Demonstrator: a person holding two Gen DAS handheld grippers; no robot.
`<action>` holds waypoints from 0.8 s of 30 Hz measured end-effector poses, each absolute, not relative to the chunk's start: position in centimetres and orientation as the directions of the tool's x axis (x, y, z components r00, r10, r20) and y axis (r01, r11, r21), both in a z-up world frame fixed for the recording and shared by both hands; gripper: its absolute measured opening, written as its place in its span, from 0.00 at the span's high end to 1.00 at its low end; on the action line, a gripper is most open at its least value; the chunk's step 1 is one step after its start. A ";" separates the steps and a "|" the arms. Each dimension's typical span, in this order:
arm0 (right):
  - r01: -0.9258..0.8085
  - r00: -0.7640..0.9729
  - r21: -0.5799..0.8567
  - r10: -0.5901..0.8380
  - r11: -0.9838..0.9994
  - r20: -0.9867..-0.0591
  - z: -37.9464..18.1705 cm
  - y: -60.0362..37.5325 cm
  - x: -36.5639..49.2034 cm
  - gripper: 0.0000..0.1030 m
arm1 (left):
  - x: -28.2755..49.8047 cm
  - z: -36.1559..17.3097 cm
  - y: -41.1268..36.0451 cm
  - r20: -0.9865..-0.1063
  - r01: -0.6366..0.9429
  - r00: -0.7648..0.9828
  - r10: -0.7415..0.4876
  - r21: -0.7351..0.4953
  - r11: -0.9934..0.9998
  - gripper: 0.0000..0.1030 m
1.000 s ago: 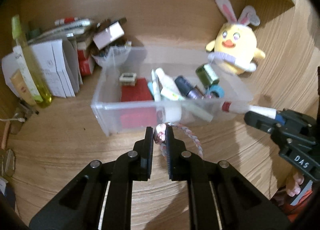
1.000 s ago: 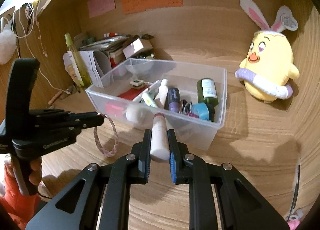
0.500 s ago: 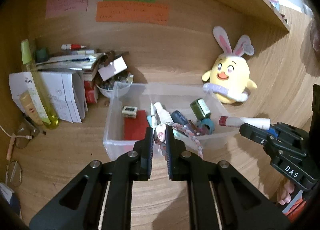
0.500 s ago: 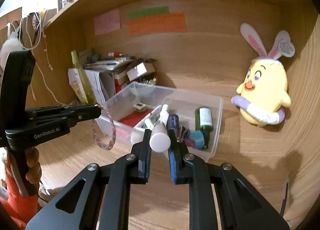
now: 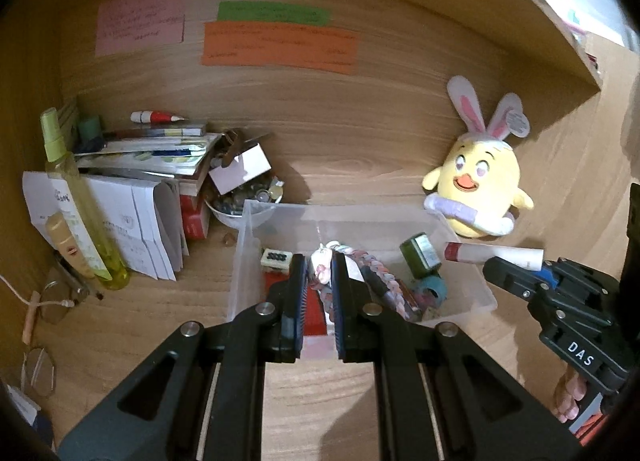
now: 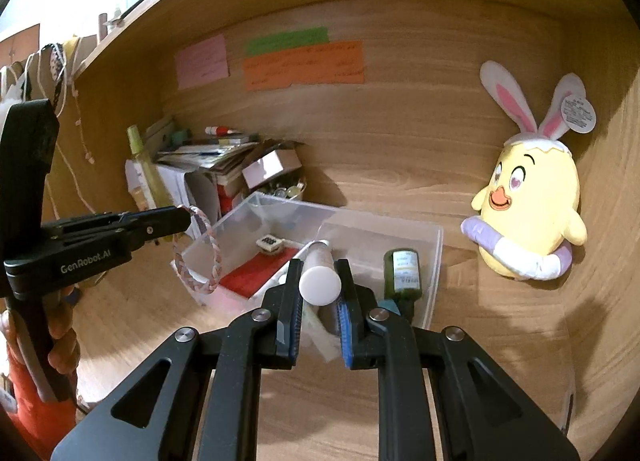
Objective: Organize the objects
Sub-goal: 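Carry the braided cord and white marker over the box and lower them in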
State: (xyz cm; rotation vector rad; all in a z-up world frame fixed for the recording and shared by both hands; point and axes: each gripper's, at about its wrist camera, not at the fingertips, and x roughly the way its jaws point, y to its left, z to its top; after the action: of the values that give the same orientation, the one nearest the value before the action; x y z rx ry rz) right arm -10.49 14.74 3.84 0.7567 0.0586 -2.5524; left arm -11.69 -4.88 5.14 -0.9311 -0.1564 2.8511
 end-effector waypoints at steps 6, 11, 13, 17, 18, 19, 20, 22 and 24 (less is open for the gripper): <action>0.458 -0.724 0.092 -0.431 -0.884 -0.539 3.5 14.2 -12.1 0.87 | -13.4 4.5 -5.1 -0.589 -0.073 -0.796 0.142 -0.139 -0.988 0.89; 0.459 -0.704 0.097 -0.428 -0.883 -0.568 2.7 13.8 -13.8 0.87 | -15.1 3.1 -5.3 -0.617 -0.054 -0.776 0.132 -0.143 -0.988 0.89; 0.462 -0.694 0.100 -0.429 -0.881 -0.578 2.2 13.6 -14.2 0.87 | -15.7 2.5 -5.4 -0.630 -0.051 -0.765 0.133 -0.147 -0.988 0.89; 0.467 -0.666 0.101 -0.425 -0.878 -0.612 0.8 13.0 -15.3 0.87 | -16.8 1.3 -5.6 -0.654 -0.045 -0.744 0.138 -0.156 -0.987 0.89; 0.468 -0.663 0.098 -0.422 -0.878 -0.619 0.6 12.8 -15.5 0.87 | -17.0 0.9 -5.6 -0.660 -0.044 -0.738 0.138 -0.157 -0.987 0.89; 0.469 -0.657 0.098 -0.421 -0.878 -0.626 0.3 12.7 -15.7 0.87 | -17.3 0.6 -5.6 -0.666 -0.044 -0.732 0.139 -0.158 -0.987 0.89; 0.472 -0.648 0.101 -0.422 -0.876 -0.634 -0.1 12.6 -16.0 0.87 | -17.4 0.4 -5.6 -0.672 -0.044 -0.727 0.141 -0.160 -0.986 0.89; 0.474 -0.639 0.102 -0.421 -0.875 -0.644 -0.5 12.3 -16.4 0.87 | -17.8 -0.1 -5.6 -0.682 -0.048 -0.716 0.148 -0.164 -0.985 0.89; 0.480 -0.627 0.100 -0.420 -0.872 -0.657 -1.1 12.0 -16.7 0.87 | -18.1 -0.6 -5.4 -0.692 -0.052 -0.707 0.148 -0.157 -0.986 0.89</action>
State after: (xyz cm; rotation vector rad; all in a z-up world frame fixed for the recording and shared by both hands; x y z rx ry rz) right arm -16.74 12.03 -1.07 0.9603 0.1152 -2.4530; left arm -18.13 -5.42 -0.64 -1.1519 -0.1919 2.7996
